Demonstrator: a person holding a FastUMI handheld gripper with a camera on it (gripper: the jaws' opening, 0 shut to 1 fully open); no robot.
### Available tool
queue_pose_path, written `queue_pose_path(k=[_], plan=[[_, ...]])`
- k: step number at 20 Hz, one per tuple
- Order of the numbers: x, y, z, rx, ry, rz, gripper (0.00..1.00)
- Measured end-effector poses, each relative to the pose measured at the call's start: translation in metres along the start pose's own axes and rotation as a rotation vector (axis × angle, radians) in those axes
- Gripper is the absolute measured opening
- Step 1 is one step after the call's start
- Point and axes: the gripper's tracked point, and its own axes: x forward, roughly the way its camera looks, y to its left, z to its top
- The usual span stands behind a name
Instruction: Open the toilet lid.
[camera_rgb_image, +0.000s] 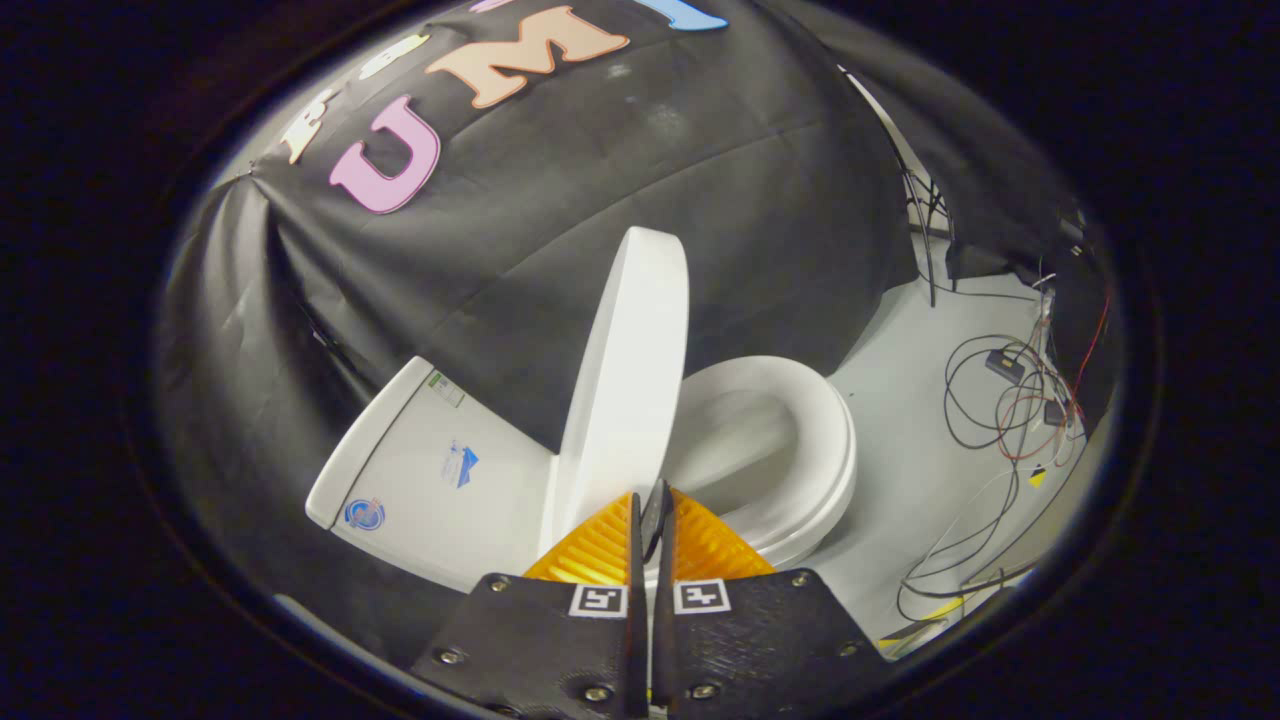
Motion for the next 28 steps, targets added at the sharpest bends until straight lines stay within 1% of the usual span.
queue_pose_path(k=[5,9,11,17,21,26,28], plan=[[0.001,0.002,0.005,-0.058,-0.022,0.003,0.03],[0.000,0.000,0.013,-0.171,-0.052,0.010,0.03],[0.002,0.002,0.017,-0.206,-0.068,0.024,0.03],[0.003,0.020,0.018,-0.195,-0.090,0.062,0.04],[0.004,0.017,0.023,-0.266,-0.116,0.052,0.04],[0.006,0.022,0.029,-0.351,-0.150,0.059,0.03],[0.006,0.023,0.033,-0.367,-0.160,0.057,0.04]])
